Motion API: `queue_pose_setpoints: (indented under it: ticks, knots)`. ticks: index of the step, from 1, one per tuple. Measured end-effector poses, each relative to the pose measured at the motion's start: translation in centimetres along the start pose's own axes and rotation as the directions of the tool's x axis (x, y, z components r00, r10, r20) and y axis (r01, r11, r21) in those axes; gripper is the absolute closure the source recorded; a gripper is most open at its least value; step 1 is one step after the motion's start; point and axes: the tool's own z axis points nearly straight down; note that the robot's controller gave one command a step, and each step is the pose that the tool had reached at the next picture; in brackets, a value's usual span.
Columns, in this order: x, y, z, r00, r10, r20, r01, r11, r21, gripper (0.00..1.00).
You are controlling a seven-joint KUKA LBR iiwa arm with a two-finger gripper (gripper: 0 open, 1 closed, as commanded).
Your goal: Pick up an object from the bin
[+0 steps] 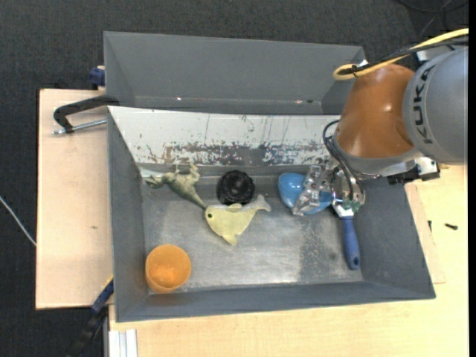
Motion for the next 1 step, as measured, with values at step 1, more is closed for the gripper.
queue_pose_setpoints:
  ticks: [1]
  knots:
    - [-0.25, 0.11, -5.01, 1.0, -0.001, 0.001, 0.001, 1.0, -0.001, 1.0]
